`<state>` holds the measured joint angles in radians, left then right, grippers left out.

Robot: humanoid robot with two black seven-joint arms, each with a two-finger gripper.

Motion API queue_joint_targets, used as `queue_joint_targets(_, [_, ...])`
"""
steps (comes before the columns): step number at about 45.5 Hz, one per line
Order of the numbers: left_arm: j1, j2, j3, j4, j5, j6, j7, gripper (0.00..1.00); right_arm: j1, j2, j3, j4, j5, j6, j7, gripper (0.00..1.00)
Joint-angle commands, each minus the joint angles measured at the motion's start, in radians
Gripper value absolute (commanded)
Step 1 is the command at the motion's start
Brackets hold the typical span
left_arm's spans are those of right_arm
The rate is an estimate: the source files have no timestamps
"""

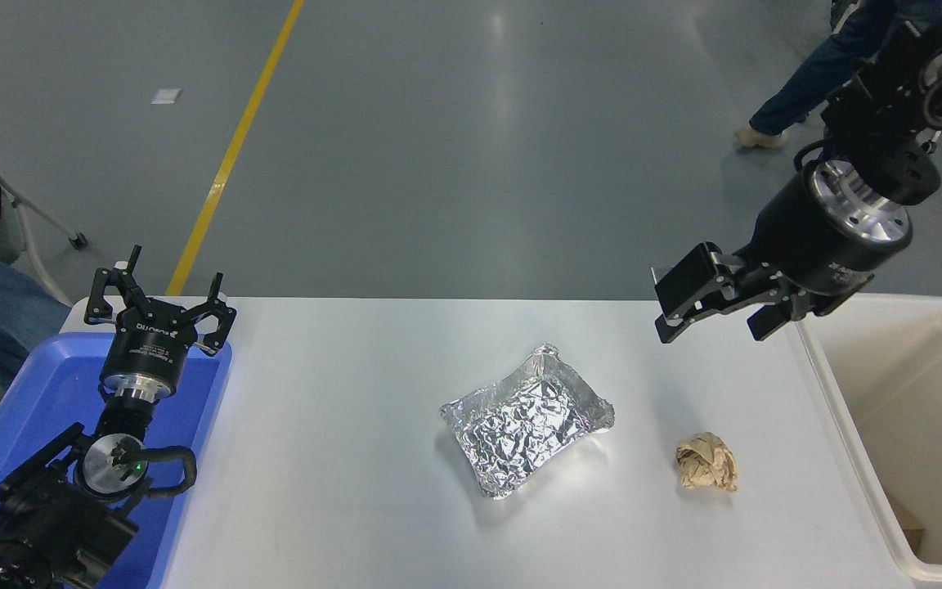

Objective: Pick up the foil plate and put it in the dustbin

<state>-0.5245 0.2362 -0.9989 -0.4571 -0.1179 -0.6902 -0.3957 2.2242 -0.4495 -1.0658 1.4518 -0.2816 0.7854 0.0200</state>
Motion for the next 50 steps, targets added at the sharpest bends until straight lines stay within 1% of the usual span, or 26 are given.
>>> queue_joint_targets(1, [0.0, 0.0, 0.0, 0.0, 0.0, 0.0, 0.0, 1.0, -0.225, 0.006, 0.041, -0.188, -0.042, 0.0, 0.0, 1.0])
queue_joint_targets(6, [0.0, 0.0, 0.0, 0.0, 0.0, 0.0, 0.0, 1.0, -0.328, 0.035, 0.092, -0.274, -0.042, 0.0, 0.001, 1.0])
queue_joint_targets(21, [-0.002, 0.0, 0.0, 0.0, 0.001, 0.0, 0.0, 1.0, -0.607, 0.29, 0.224, -0.534, -0.041, -0.143, 0.003, 1.0])
queue_joint_targets(25, [-0.002, -0.001, 0.0, 0.0, 0.001, 0.0, 0.0, 1.0, -0.678, 0.34, 0.234, -0.593, -0.041, -0.215, 0.005, 1.0])
queue_joint_targets(28, [-0.002, -0.001, 0.0, 0.0, 0.001, 0.0, 0.0, 1.0, -0.745, 0.38, 0.237, -0.634, -0.042, -0.304, 0.005, 1.0])
queue_joint_targets(35, [-0.002, -0.001, 0.0, 0.0, 0.001, 0.0, 0.0, 1.0, -0.843, 0.416, 0.259, -0.698, -0.051, -0.386, 0.003, 1.0])
queue_joint_targets(47, [-0.002, -0.001, 0.0, 0.0, 0.001, 0.0, 0.001, 1.0, -1.006, 0.449, 0.328, -0.777, -0.143, -0.59, 0.003, 1.0])
queue_joint_targets(50, [-0.002, -0.001, 0.0, 0.0, 0.001, 0.0, 0.001, 1.0, -1.038, 0.449, 0.331, -0.81, -0.157, -0.62, 0.003, 1.0])
